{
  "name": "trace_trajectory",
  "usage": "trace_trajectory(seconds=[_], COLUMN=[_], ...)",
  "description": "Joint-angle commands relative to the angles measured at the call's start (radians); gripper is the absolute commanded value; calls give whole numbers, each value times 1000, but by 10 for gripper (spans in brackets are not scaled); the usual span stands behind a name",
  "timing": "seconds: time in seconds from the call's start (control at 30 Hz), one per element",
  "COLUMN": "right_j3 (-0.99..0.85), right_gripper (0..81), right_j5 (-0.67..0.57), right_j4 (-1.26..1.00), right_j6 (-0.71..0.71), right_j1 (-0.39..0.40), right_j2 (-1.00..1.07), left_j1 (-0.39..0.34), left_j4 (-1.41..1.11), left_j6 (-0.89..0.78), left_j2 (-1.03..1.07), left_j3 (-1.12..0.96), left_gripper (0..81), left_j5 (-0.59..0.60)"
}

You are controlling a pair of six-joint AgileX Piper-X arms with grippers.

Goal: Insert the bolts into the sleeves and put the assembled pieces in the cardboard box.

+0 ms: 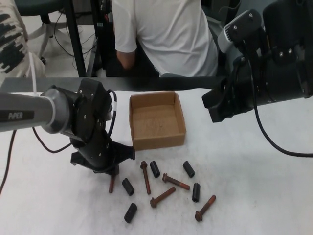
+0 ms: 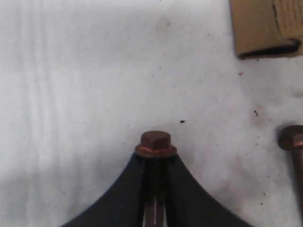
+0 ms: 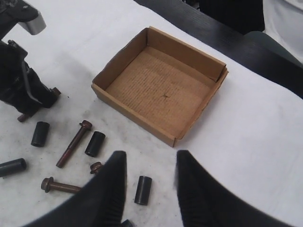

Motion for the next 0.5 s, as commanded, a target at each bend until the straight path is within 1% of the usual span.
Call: trace_trajectory(seconds=[0.0,0.07,0.17,0.3,0.37,0.47], right_j3=[-12,-12,-12,-12,-12,-12], right_gripper=[327,295,212,120,95,81], right_j5=[-3,-3,-3,-3,-15,-91], right_j4=[-13,-16,-17,-19,-21,-20], right_j6=[4,4,4,4,4,4], right_j1=[2,2,2,2,2,2], right_j2=[-14,-19,-23,-25,-25,-25], left_j1=[0,0,0,0,7,35], left_j4=[79,82,93,32,-32,-133], left_j6=[79,138,193,213,211,142], left_j2=[46,46,32,-50,-124,-251], left_j3=[23,23,11,-17,-30,-35], left_gripper=[3,3,3,3,3,3], left_j5=[-82,-89,-102,-81,-14,79])
